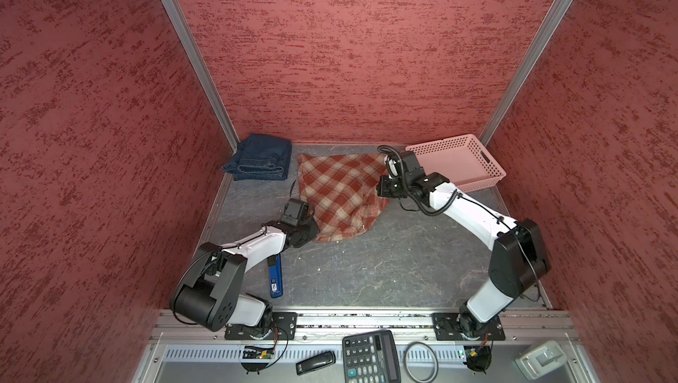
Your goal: Fold and stack the skirts
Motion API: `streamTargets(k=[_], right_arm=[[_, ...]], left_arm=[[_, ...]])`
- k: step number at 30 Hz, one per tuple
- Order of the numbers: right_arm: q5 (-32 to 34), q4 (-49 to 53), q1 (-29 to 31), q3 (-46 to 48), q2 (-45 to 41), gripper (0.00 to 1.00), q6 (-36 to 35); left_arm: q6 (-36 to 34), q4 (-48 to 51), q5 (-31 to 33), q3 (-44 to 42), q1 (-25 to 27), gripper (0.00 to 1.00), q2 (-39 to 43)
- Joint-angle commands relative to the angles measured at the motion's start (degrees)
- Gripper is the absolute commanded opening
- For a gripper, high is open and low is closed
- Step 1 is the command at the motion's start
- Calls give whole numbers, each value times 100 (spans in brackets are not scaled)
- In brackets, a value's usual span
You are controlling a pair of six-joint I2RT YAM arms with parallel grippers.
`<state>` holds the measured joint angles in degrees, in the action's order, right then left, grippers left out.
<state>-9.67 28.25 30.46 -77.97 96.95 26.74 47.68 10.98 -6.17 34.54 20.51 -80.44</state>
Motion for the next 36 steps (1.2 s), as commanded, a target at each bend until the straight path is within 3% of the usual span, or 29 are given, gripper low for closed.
streamTargets(k=[1, 20, 36], right_arm=[[14, 309, 237, -270, 166, 0, -78], [-1310, -434, 1538, -1903, 2110, 0, 960], [-1637, -857, 1597, -2124, 2623, 0, 1508]], left_arm=[[98, -197, -91, -122, -94, 0, 185], [372, -801, -292, -618, -241, 0, 280], [381, -780, -200, -818, -253, 0, 591]])
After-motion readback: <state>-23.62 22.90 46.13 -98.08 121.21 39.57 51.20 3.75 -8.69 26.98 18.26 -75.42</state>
